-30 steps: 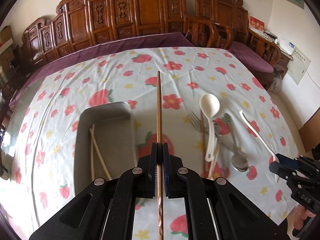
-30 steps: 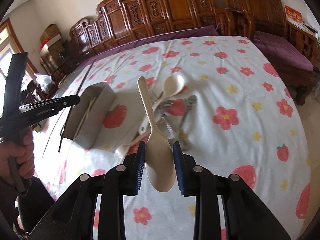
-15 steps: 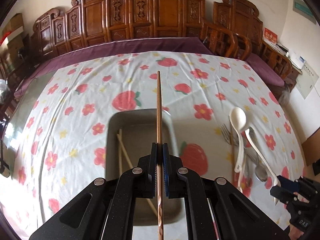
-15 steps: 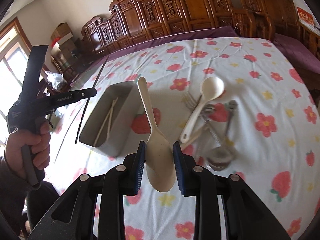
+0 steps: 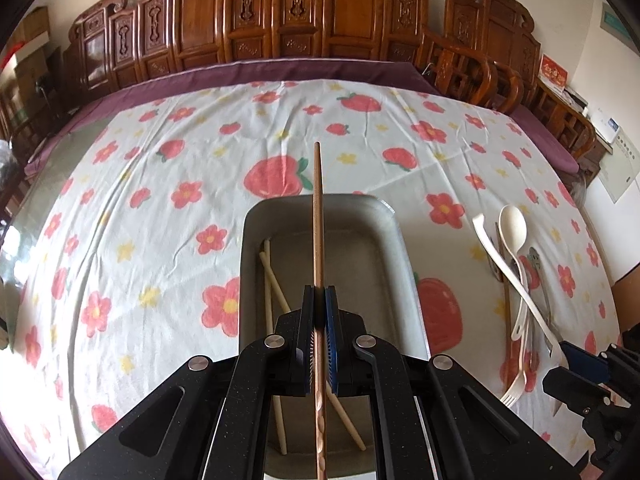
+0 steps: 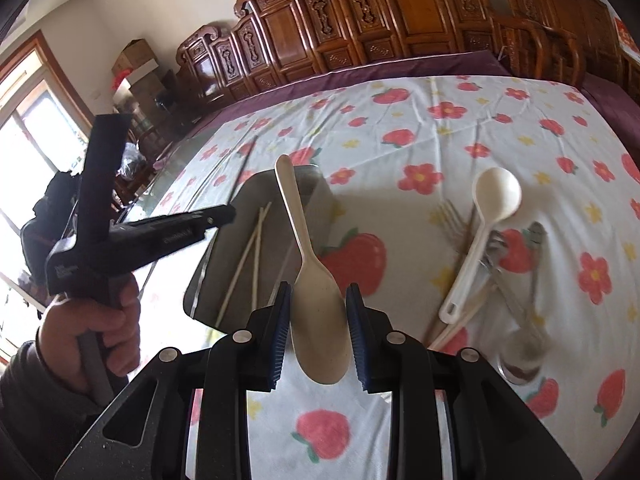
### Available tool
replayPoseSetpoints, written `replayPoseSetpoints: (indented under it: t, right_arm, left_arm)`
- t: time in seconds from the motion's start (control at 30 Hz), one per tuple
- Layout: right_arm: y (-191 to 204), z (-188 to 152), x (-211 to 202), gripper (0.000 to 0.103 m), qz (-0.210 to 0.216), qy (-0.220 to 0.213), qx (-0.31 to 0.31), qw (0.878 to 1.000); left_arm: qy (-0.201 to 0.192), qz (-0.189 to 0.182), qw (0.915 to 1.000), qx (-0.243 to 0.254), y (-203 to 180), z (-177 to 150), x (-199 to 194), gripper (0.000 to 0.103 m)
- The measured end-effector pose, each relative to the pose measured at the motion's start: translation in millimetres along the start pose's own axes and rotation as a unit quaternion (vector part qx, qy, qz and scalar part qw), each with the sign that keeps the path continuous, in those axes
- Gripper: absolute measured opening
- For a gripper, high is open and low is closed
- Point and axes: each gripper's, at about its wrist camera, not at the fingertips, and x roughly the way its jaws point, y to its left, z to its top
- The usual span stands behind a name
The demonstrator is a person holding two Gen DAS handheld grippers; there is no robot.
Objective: Organize utensils
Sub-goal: 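Carry the chopstick in the left tool over the tray and release it, then lower the white spoon into the tray and open the right tool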
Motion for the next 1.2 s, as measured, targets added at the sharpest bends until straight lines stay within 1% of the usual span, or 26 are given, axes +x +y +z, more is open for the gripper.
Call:
replayPoseSetpoints:
  t: [0.1, 0.17, 0.23, 0.27, 0.33, 0.43, 0.53, 0.7, 0.87, 0.97, 1.2]
  right_arm:
    - [7.0, 5.0, 7.0, 0.03, 0.002, 0.002, -0.004, 1.0]
    - [12.3, 7.3, 11.5, 0.03, 0.003, 0.005, -0.006, 1.0]
    - [16.0, 9.7, 15.0, 0.03, 0.004, 0.007, -0.008, 1.0]
    - [17.7, 10.3, 16.8, 0.03, 0.004, 0.008, -0.009, 1.0]
    - [22.3, 11.0, 21.3, 0.03, 0.004, 0.01, -0.01, 1.0]
    - [28.8, 11.6, 28.4, 0.03, 0.005, 0.012, -0.012, 1.0]
    - [39.4, 13.2, 37.4, 0.03, 0.009, 0.01, -0.014, 1.0]
    - [54.8, 16.3, 51.9, 0.03, 0.007, 0.004, -0.015, 1.0]
    - [64.3, 20.5, 68.5, 0.03, -0.01, 0.003, -0.017, 1.0]
    - [66.5, 24.7, 80.0, 0.03, -0.032, 0.004, -0.017, 0.999]
    - [76.8, 35.0, 114.1, 0.03, -0.087, 0.038, -0.037, 0.995]
  left_arm:
    - [0.004, -0.012, 0.9999, -0.008, 5.9, -1.6, 3.7, 0.005]
    - [-0.001, -0.011, 0.9999, -0.005, 8.6, -1.8, 3.6, 0.006]
    - [-0.003, -0.013, 0.9999, -0.005, 11.7, -2.5, 2.3, 0.013]
    - [-0.005, -0.015, 0.9999, -0.007, 13.8, -2.6, 1.4, 0.019]
    - [-0.015, -0.017, 0.9997, -0.006, 17.2, -4.8, -5.6, 0.019]
    - [-0.031, -0.009, 0.9995, 0.001, 22.2, -9.7, -18.4, 0.019]
    - [-0.041, -0.009, 0.9991, -0.004, 30.7, -15.5, -29.6, 0.02]
    - [-0.06, 0.004, 0.9981, -0.009, 46.4, -28.2, -46.8, 0.02]
    - [-0.064, 0.002, 0.9979, -0.012, 55.6, -36.7, -49.6, 0.02]
    - [-0.072, 0.0, 0.9973, -0.014, 60.0, -38.4, -51.7, 0.02]
    - [-0.076, -0.003, 0.9969, -0.021, 68.8, -40.8, -51.3, 0.02]
